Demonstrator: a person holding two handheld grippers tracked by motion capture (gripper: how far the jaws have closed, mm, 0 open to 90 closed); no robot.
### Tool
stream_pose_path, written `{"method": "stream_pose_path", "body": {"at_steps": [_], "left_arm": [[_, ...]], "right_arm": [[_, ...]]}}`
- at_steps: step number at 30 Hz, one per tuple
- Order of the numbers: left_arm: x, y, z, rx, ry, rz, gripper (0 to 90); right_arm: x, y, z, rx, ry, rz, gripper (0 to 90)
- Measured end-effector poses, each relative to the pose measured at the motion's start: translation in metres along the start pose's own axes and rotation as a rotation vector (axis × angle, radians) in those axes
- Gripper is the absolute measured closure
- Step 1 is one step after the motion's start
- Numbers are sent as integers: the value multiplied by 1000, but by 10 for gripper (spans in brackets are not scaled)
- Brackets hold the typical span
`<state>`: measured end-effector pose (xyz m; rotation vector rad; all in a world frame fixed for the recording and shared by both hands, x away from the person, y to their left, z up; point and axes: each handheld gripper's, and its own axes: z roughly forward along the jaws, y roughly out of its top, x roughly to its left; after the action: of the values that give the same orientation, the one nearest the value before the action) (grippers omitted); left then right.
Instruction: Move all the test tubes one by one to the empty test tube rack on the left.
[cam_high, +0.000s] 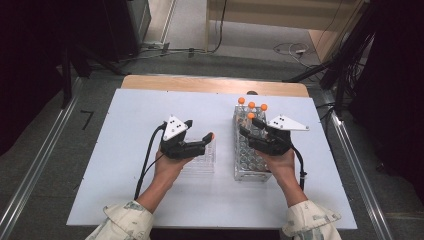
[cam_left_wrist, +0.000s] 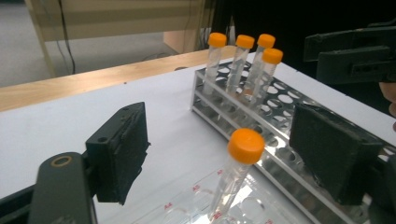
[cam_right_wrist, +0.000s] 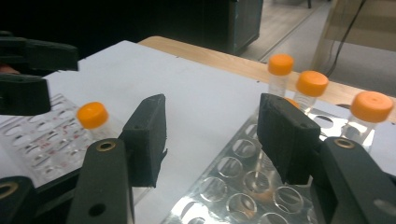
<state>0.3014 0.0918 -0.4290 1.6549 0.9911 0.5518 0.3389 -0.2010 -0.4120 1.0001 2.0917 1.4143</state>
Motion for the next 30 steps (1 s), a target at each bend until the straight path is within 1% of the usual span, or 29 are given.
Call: {"method": "stream_pose_path", "body": {"at_steps": [3,4,12,14,15,17,18,22,27,30], "left_arm": [[3,-2,-2,1,14,-1,185],[3,-2,-3,-2,11,-6,185],[9,-4,-11,-4,22,-4,186],[10,-5,-12,-3,24,-8,186],[10,-6,-12,-3,26,-9,186],[10,-6,-12,0,28,-7,186],[10,-6,-12,1,27,-8,185],[10,-6,-12,-3,24,-10,186],[10,-6,-12,2,26,-7,186],[11,-6,-12,3,26,-7,186]], "right_arm": [[-4,-2,1,3,-23,2,410],[-6,-3,1,4,-25,5,410],[-20,-11,11,20,-68,13,409],[-24,-13,14,23,-73,7,412],[-26,-14,15,19,-69,17,422],[-29,-14,14,-7,-81,5,449],[-30,-14,14,-10,-89,-2,454],[-37,-17,16,-9,-85,-6,459],[-46,-22,21,16,-48,-12,491],[-47,-24,25,32,-40,-26,498]]}}
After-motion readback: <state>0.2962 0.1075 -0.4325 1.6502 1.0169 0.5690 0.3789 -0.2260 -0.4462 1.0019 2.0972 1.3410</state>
